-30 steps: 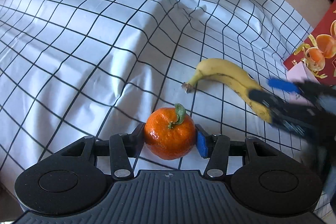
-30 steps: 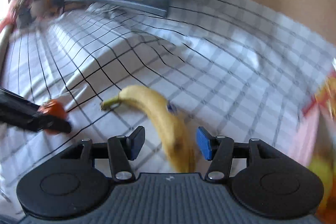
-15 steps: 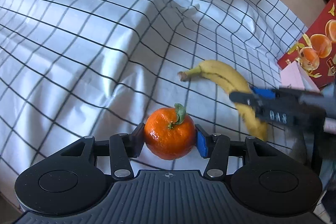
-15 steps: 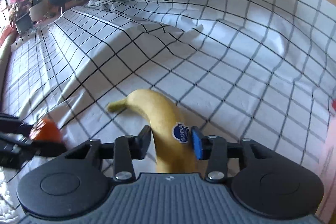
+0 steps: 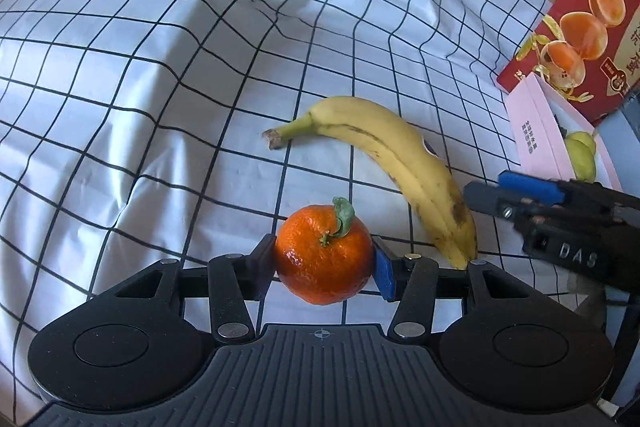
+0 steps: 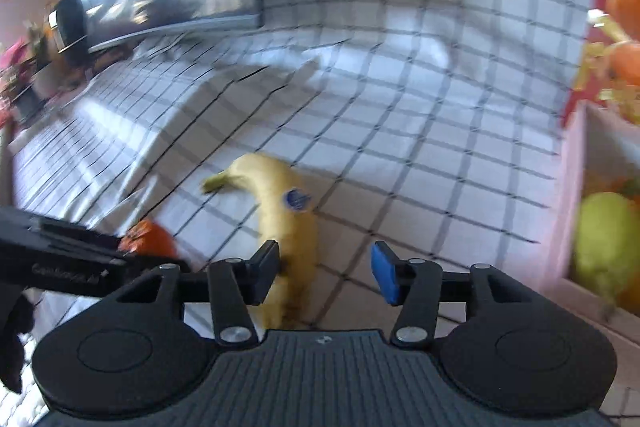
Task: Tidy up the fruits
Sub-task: 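Grasp the yellow banana with the right gripper while the left gripper holds the tangerine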
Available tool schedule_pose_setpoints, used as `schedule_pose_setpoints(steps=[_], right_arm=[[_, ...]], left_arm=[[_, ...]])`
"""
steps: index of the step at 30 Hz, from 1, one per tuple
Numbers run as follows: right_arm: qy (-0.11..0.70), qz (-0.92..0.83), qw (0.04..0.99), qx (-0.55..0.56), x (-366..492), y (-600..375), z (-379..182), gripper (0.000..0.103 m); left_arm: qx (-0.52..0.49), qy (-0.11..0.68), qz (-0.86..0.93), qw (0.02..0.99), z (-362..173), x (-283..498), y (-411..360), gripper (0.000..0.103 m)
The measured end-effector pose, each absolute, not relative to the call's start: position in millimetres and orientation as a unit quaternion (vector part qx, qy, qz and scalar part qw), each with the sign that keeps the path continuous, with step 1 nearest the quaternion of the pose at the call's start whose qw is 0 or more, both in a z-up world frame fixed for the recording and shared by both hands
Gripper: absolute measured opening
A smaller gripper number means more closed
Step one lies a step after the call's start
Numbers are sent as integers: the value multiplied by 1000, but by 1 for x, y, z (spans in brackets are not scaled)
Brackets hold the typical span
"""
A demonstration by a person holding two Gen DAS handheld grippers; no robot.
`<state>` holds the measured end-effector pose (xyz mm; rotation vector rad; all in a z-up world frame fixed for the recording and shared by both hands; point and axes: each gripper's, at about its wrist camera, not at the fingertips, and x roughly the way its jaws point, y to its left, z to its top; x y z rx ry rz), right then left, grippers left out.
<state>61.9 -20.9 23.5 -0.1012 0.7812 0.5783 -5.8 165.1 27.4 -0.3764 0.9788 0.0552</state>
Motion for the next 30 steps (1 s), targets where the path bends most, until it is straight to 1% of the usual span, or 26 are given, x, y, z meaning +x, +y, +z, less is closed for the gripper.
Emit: schedule_pose_setpoints(steps=[6,17,30], right_arm=[[370,239,897,-42,71,-32,22,51],[378,262,888,2,110,-19,21,51],[397,275,876,-12,127,-8,10,51]], left_arm=[[-179,465,21,866,27,-7,166,55],[-188,453,15,871,26,-12,168,55],[-195,446,10,873,25,-15,171,55]])
